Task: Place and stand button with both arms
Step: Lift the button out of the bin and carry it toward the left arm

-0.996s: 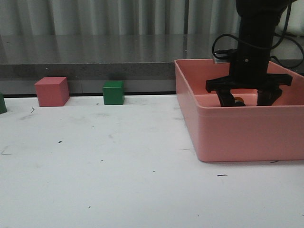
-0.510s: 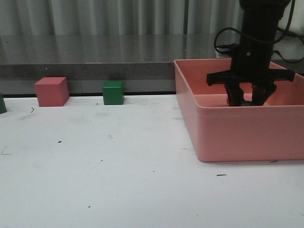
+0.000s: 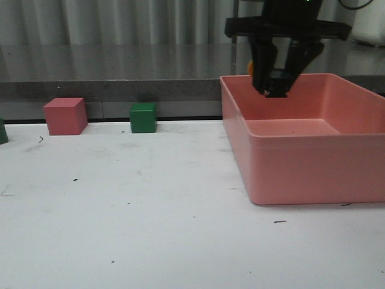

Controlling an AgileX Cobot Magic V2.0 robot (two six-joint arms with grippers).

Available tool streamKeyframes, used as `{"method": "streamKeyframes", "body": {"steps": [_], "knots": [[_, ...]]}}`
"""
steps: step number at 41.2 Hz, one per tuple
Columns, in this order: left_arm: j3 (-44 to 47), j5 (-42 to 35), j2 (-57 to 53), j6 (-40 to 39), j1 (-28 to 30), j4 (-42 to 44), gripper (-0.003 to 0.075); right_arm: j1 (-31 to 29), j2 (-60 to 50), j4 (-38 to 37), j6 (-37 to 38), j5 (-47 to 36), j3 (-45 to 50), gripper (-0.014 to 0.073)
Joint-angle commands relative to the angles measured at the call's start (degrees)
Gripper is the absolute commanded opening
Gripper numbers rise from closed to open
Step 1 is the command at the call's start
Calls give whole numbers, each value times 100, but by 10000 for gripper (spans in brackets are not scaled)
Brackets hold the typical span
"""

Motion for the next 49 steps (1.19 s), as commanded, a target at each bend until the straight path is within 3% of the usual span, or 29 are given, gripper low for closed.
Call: {"method": "streamKeyframes", "body": {"steps": [1,12,21,36,49], "knots": [[-154,-454,77,-13,-33,-11,491,392,-455,192,34,-51,-172,219],[-154,-454,77,-13,-33,-11,491,1668,-236,134,636,-305,-172,219],[-154,-454,77,-13,-33,-11,491,2281,328,91,1274,-733,-465,219],[-154,-454,77,-13,-33,-11,491,2480,1679,84,2412,-30,-1922,219],[-154,-454,77,-13,-33,-11,491,2486,2090,94,3011,-171,-2170,220]]}}
